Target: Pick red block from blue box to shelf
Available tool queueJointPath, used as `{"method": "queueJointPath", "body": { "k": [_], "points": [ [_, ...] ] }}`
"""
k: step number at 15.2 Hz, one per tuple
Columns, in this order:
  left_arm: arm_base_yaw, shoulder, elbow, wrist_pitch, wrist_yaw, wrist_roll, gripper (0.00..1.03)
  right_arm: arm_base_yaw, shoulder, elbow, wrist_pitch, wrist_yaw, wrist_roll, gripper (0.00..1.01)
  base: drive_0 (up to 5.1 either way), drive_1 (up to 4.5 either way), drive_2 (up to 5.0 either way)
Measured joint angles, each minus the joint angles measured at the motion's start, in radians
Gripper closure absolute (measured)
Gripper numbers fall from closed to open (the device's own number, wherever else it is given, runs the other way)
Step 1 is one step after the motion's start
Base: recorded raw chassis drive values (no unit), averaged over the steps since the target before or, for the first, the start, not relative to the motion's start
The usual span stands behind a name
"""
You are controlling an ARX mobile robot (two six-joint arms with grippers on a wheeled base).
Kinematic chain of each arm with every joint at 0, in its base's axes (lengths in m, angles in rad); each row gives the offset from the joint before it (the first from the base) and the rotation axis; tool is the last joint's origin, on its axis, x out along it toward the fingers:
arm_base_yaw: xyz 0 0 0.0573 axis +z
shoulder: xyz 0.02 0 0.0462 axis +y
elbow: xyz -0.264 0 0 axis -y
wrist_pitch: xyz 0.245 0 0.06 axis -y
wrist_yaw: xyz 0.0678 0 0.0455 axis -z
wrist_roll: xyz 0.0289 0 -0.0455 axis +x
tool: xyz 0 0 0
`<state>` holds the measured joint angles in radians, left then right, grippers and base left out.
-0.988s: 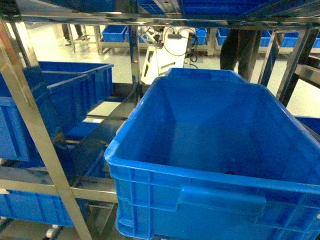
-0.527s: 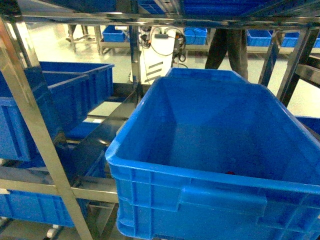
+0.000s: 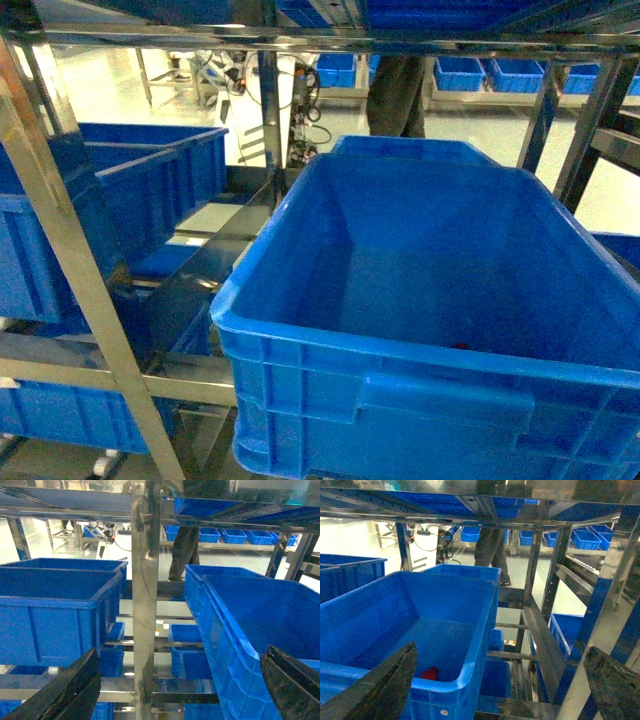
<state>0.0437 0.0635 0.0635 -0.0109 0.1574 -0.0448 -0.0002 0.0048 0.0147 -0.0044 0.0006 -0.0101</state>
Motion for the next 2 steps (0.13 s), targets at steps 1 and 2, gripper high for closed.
{"method": "queueJointPath", "body": {
  "k": [1,2],
  "points": [
    [0.000,0.000,0.000,0.000,0.000,0.000,0.05,0.000,0.000,0.000,0.000,0.000,0.002,0.01,0.0,0.00,0.0],
    [0.000,0.000,0.000,0.000,0.000,0.000,0.05,0.000,0.000,0.000,0.000,0.000,0.002,0.04,0.0,0.00,0.0]
  ]
}}
